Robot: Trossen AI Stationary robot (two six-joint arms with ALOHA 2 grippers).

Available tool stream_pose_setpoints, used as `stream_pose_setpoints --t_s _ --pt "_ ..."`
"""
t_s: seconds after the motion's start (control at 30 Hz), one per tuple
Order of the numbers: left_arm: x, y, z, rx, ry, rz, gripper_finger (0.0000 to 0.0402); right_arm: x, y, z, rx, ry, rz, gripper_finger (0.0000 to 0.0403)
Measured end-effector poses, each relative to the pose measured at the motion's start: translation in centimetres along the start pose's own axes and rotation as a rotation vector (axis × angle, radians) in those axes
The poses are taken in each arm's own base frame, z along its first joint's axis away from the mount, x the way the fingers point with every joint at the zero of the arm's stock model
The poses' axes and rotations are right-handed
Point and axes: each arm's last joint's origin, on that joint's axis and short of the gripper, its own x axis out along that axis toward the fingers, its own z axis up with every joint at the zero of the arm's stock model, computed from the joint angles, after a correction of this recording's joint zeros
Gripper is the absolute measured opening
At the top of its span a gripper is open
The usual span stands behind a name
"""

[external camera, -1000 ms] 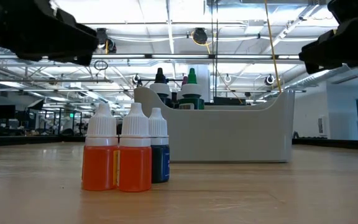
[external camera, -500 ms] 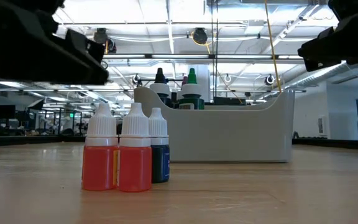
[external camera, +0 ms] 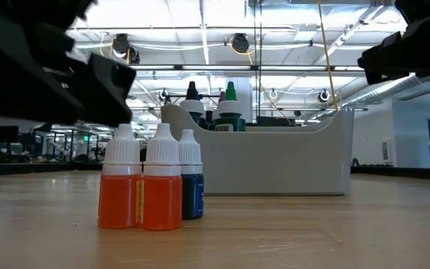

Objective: Pick & Place food coloring
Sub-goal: Put the orange food coloring bottle into the gray bin

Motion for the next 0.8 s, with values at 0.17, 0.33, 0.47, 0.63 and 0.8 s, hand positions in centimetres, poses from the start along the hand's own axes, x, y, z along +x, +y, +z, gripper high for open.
stream_pose_setpoints --t_s 0.17,0.33,0.47,0.63,0.8 --pt "0.17 0.38 -0.2 -0.036 0.012 -0.036 0.0191 0.0 0.0 0.05 0.005 -0.005 0.0 0.0" --pt "0.18 0.37 -0.31 -0.049 0.021 -0.048 0.0191 0.0 0.0 0.07 0.006 -0.007 0.0 0.0" --pt "0.17 0.34 -0.24 -0.052 0.014 -0.058 0.0191 0.0 0.0 0.07 0.006 -0.007 0.0 0.0" --pt "0.19 0.46 -0.18 -0.058 0.007 -0.054 0.0191 0.0 0.0 0.07 0.006 -0.007 0.0 0.0" --pt "0.3 0.4 0.08 -0.061 0.005 -0.071 0.0191 0.0 0.0 0.07 0.006 -0.007 -0.001 0.0"
